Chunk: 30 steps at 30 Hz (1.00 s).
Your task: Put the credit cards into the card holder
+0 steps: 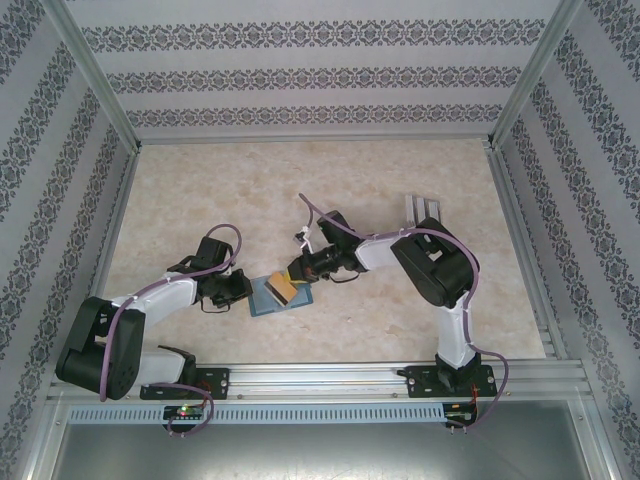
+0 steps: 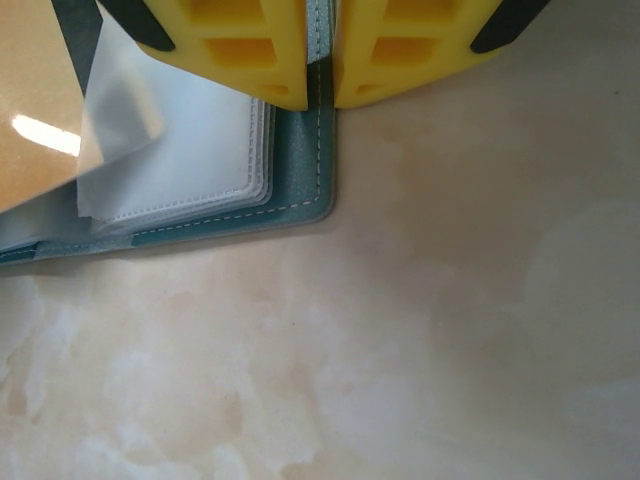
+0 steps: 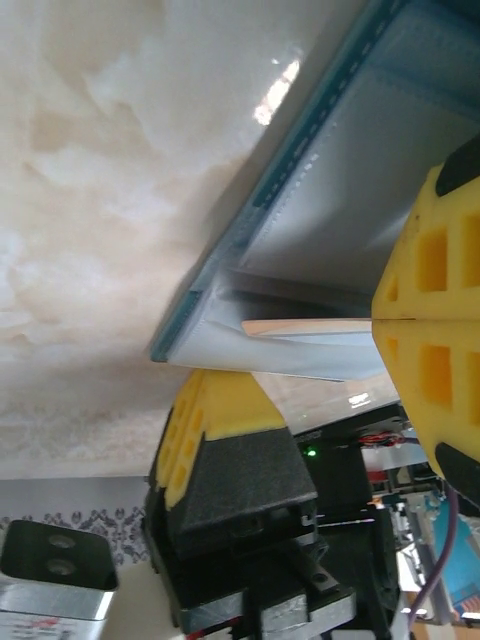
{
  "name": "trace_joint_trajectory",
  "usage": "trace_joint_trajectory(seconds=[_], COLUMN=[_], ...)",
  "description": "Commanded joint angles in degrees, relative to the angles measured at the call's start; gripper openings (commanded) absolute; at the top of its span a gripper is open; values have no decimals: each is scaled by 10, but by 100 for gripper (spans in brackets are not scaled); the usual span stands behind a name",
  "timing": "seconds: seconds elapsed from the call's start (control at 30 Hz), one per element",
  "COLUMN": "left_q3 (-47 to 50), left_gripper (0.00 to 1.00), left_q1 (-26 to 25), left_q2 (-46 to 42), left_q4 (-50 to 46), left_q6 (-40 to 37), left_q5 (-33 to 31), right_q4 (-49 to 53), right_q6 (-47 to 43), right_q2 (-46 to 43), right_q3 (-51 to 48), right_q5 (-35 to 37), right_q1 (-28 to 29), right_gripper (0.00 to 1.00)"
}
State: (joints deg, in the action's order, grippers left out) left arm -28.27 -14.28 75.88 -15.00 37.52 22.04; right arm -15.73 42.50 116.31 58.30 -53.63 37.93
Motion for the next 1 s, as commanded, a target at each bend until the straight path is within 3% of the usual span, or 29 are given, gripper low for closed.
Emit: trace_joint_trajectory(seconds=[0.0, 0.43, 0.63, 0.73, 0.97], left_q3=[25, 24, 21, 22, 28], left_gripper=[15, 14, 11, 9, 9], left_q1=[-20, -19, -20, -20, -20], left_q2=[33, 29, 29, 29, 20], left_q4=[11, 3, -15, -13, -9], left_q6=[-10, -13, -5, -3, -2], left_q5=[-18, -15, -33, -35, -31], right_q4=[-55, -201, -242, -260, -370], right_q6=[60, 186, 217, 229, 286], right_q2=[6, 15, -19, -21, 14], right_q3=[-13, -63, -116, -129, -153], right_q5=[42, 124, 211, 239, 289], right_q1=[2, 52, 73, 88, 116], right_gripper=[0, 0, 0, 6, 0])
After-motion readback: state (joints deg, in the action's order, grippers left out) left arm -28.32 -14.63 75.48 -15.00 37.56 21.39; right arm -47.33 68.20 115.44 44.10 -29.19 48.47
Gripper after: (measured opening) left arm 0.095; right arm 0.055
